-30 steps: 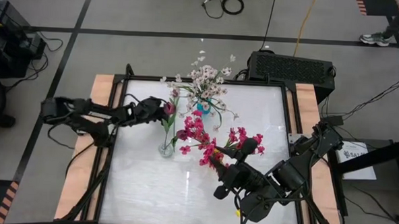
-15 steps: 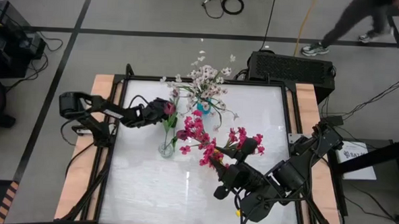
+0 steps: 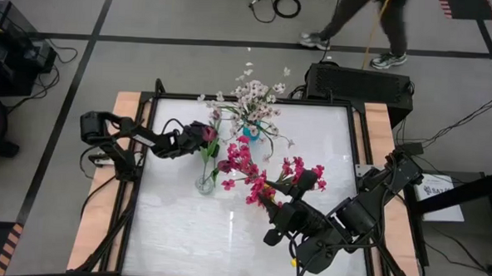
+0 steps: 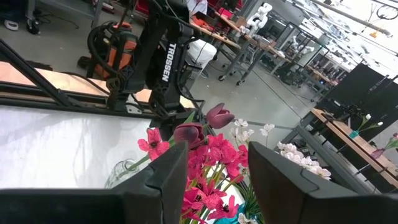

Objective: Sort flowers into vase by color
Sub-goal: Put the red flower into the transparent vase

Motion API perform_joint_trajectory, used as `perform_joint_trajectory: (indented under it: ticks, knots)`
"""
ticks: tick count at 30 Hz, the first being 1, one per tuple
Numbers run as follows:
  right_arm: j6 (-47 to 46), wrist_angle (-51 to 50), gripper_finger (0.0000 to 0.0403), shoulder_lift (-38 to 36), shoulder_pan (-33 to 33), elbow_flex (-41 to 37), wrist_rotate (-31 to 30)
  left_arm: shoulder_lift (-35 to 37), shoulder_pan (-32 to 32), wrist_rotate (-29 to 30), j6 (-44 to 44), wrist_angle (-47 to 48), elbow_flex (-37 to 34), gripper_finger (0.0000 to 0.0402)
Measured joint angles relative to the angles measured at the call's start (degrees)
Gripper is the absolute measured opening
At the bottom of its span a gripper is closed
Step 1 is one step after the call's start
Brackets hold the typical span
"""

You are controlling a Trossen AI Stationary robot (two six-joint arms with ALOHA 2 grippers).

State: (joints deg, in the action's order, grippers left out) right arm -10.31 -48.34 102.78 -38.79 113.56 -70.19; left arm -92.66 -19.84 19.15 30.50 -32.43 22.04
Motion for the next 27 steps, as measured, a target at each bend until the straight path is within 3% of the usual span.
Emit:
perform_joint_trajectory:
  ticks: [7, 14, 20, 27]
  knots:
    - [0.0, 0.0, 0.0160, 0.0, 0.0, 0.0, 0.0, 0.0, -0.2, 2.1, -2.5, -0.6, 0.0, 0.0221]
    - [0.0, 0.0, 0.0160, 0.0, 0.0, 0.0, 0.0, 0.0, -1.0, 2.2, -3.9, -0.2, 0.3, 0.0163]
    - [0.0, 0.0, 0.0160, 0.0, 0.0, 0.0, 0.0, 0.0, -1.5, -4.0, -0.9, 2.5, 0.4, 0.0134]
    - [0.0, 0.0, 0.0160, 0.0, 0.0, 0.0, 0.0, 0.1, -1.4, -0.7, -3.7, 3.3, 0.4, 0.0117]
